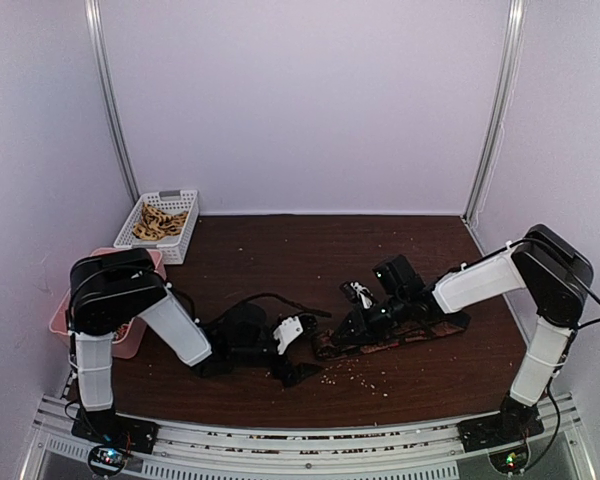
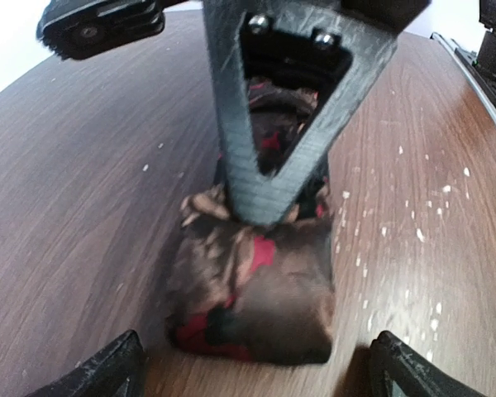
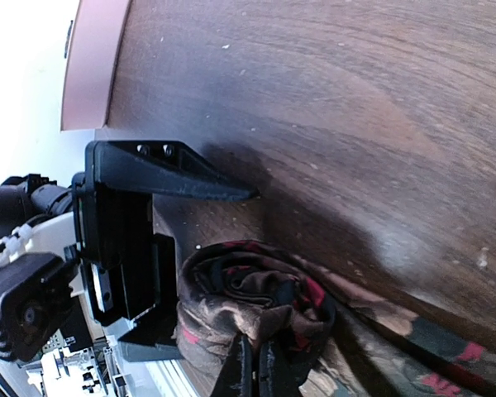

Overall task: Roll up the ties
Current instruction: Roll the tie at the center of the board.

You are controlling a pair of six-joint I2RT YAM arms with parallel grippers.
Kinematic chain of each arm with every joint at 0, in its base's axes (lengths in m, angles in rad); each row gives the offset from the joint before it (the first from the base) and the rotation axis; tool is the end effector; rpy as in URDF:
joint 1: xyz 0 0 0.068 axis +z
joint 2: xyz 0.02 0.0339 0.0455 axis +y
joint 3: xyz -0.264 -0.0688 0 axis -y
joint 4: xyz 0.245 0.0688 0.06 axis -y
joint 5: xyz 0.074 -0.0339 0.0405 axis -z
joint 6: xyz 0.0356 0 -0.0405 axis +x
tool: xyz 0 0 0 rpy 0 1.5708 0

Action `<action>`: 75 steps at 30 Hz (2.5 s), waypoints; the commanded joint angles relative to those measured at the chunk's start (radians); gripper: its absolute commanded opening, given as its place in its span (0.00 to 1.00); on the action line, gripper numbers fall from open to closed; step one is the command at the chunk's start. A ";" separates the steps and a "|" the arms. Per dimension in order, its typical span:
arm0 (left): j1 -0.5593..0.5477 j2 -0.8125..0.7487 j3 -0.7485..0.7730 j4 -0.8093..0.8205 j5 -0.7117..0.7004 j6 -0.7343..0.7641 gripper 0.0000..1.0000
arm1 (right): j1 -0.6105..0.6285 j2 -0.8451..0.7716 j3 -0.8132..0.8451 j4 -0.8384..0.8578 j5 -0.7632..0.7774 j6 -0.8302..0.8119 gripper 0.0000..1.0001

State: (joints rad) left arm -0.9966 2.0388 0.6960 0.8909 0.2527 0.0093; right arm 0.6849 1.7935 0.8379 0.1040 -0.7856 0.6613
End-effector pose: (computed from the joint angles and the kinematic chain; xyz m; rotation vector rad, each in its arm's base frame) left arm 0.1829 -0.2991 0.0766 1.1664 1.7713 -0.8638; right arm 0.2428 0.2308 0.1309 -0.4465 2.6596 1.4878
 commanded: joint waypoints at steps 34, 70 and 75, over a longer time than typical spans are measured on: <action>0.041 0.144 0.149 -0.260 0.178 0.129 0.32 | 0.022 -0.047 -0.012 -0.011 0.044 0.075 0.00; -0.034 0.230 0.111 0.292 -0.043 -0.195 0.54 | -0.007 0.072 -0.139 0.077 0.122 0.050 0.00; -0.034 0.193 0.052 0.256 -0.041 -0.151 0.30 | -0.013 0.009 -0.145 0.066 0.108 0.046 0.08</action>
State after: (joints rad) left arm -1.0298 2.2456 0.7963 1.2152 0.2230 -0.1600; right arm 0.6743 1.8305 0.7345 0.2787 -0.7506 0.7109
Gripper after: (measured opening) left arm 0.346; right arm 0.032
